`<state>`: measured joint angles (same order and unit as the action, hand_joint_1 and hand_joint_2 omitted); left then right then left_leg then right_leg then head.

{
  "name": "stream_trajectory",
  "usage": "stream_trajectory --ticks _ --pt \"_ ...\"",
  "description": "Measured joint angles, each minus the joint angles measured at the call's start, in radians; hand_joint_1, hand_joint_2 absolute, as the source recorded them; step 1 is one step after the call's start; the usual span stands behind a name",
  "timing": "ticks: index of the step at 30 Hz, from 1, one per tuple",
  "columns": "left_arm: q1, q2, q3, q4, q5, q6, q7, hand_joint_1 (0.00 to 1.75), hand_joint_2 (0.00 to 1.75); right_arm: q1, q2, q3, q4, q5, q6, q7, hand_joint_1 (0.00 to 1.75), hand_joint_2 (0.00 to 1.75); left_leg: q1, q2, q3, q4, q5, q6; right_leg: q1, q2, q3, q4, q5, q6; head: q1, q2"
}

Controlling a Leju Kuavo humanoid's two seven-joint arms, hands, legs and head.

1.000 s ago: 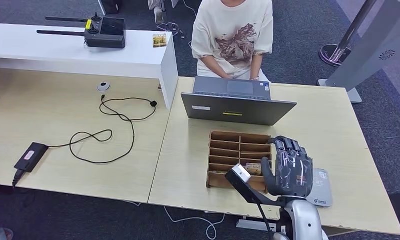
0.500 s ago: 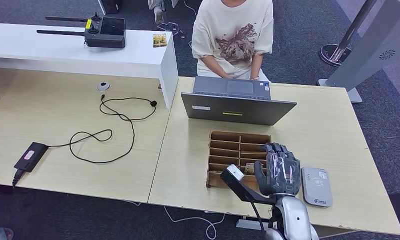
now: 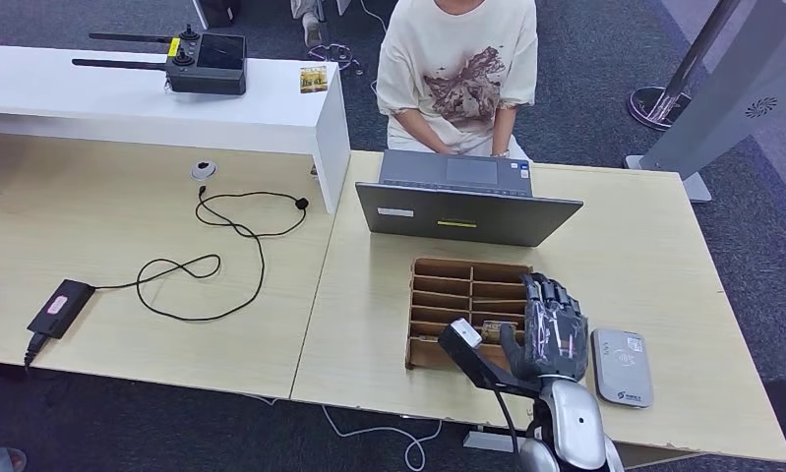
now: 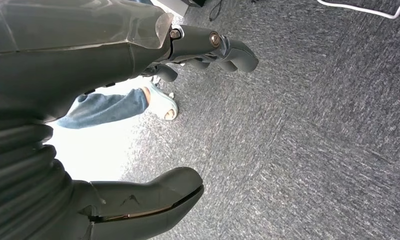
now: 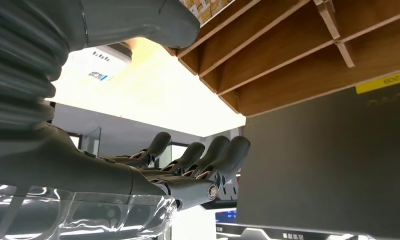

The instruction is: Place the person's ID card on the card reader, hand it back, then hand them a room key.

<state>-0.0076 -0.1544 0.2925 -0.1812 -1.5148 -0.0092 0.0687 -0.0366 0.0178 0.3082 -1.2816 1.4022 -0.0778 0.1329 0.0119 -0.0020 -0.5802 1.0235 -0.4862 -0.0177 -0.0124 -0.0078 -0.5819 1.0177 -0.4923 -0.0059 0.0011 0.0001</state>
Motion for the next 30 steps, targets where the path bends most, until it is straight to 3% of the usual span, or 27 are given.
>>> stream_trajectory --ticks 7,13,18,30 --pt "0.000 0.001 -0.004 0.000 0.000 0.000 0.000 0.00 1.75 0.000 0.005 -0.015 0.025 0.001 -0.007 -0.001 0.71 1.75 0.000 0.000 0.000 0.000 0.000 0.000 0.000 0.000 0.000 0.000 0.000 0.000 0.000 0.000" --pt "0.000 0.001 -0.005 0.000 0.000 0.000 0.000 0.00 1.75 0.004 0.007 -0.026 0.031 0.001 -0.009 -0.003 0.70 1.75 0.000 0.000 0.000 0.000 0.000 0.000 0.000 0.000 0.000 0.000 0.000 0.000 0.000 0.000" --pt "0.000 0.002 -0.005 0.000 0.000 0.000 0.000 0.00 1.75 0.006 0.011 -0.032 0.031 0.002 -0.009 -0.004 0.58 1.75 0.000 0.000 0.000 0.000 0.000 0.000 0.000 0.000 0.000 0.000 0.000 0.000 0.000 0.000" --pt "0.000 0.005 -0.028 0.000 0.000 0.004 0.000 0.00 1.75 0.032 0.016 -0.038 0.031 0.007 -0.008 -0.007 0.72 1.75 0.000 0.000 0.000 0.000 0.000 0.000 0.000 0.000 0.000 0.000 0.000 0.000 0.000 0.000"
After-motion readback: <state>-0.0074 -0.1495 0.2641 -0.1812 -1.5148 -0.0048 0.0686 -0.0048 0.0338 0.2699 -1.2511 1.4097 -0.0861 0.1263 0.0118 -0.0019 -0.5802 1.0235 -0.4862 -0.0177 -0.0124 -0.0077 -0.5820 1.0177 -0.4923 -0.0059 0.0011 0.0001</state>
